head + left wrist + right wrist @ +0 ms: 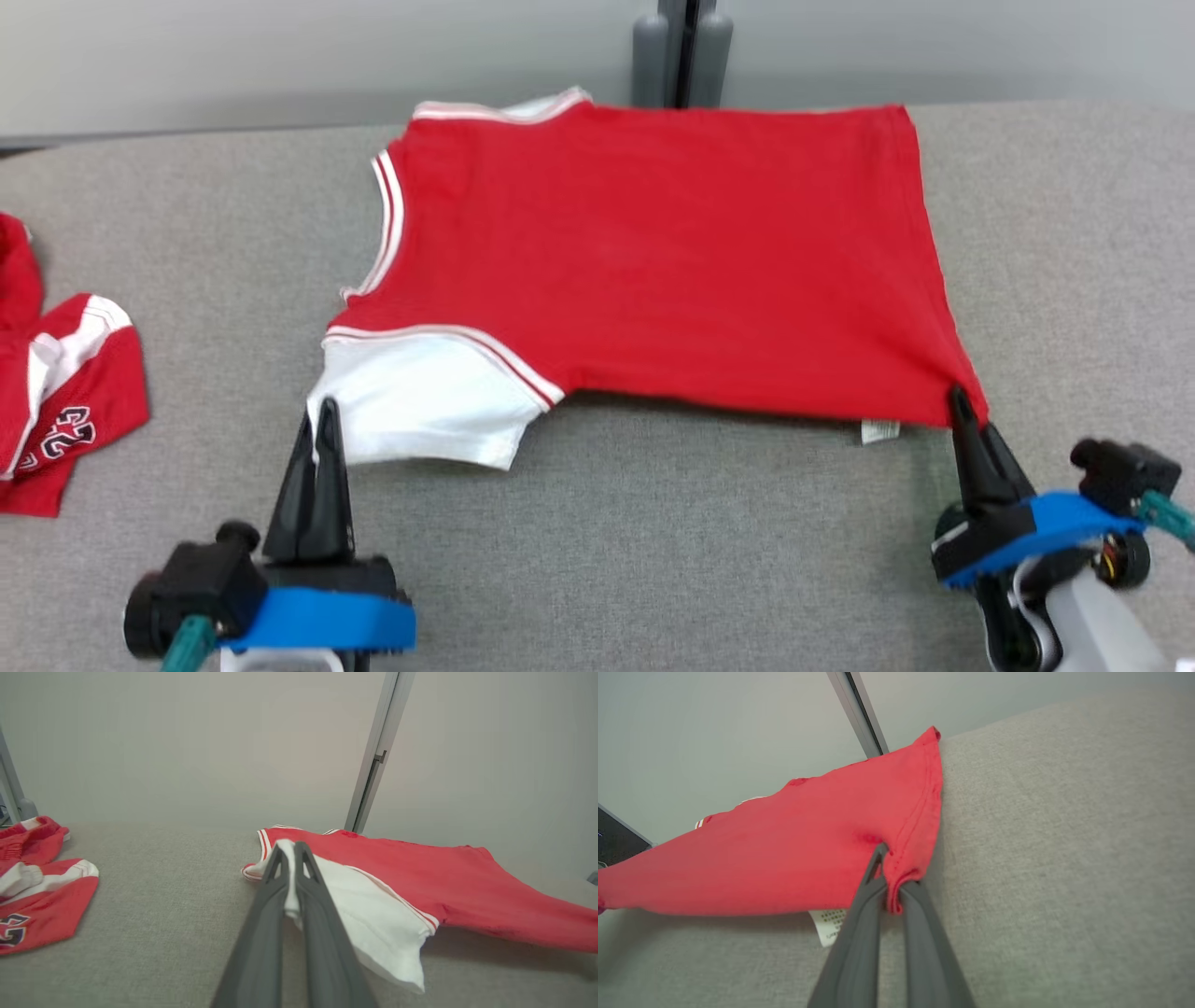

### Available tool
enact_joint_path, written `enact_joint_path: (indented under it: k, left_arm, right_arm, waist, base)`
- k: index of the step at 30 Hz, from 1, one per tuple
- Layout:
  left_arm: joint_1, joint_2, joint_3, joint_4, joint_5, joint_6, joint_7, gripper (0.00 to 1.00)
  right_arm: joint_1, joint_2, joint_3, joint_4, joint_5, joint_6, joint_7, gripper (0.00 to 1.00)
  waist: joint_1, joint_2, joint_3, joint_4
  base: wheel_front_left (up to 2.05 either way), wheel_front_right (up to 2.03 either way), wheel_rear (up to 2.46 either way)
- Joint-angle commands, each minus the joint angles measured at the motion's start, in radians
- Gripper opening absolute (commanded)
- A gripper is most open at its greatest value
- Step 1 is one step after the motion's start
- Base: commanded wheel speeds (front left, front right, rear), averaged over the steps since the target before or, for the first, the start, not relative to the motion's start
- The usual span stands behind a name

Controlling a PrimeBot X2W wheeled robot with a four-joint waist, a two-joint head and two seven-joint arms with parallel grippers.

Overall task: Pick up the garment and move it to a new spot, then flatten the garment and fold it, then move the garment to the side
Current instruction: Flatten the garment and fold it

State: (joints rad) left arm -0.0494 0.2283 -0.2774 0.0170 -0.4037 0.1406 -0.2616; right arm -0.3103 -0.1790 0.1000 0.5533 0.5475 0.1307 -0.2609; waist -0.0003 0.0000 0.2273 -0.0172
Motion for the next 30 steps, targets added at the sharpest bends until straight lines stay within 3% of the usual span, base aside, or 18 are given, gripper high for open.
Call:
enact_joint_path:
  k: [1, 9, 18, 30]
  left_arm:
    - [0.016, 0.001, -0.001, -0.009, 0.001, 0.005, -0.005, 0.0]
    - [0.162, 0.005, -0.011, -0.033, -0.01, 0.022, -0.003, 0.0]
    - [0.243, 0.014, -0.035, -0.051, -0.016, 0.032, 0.019, 0.0]
    - [0.214, 0.037, -0.034, -0.036, -0.009, 0.027, 0.023, 0.0]
  right_arm:
    - [0.026, -0.002, -0.009, -0.003, -0.002, 0.0, 0.0, 0.0]
    - [0.193, 0.0, -0.058, -0.07, -0.028, 0.0, 0.056, 0.0]
    - [0.347, -0.001, -0.103, -0.246, -0.074, 0.0, 0.179, 0.0]
    - [0.381, 0.051, -0.148, -0.341, -0.079, 0.0, 0.273, 0.0]
  waist:
    - [0.0003, 0.0, -0.018, -0.008]
    - [0.0003, 0.0, -0.091, 0.016]
    - [0.0003, 0.0, -0.108, 0.034]
    - [0.0003, 0.0, -0.104, 0.003]
  base:
    - [0.0, 0.0, 0.0]
    - [0.0, 0.0, 0.0]
    - [0.0, 0.0, 0.0]
    - [0.0, 0.0, 0.0]
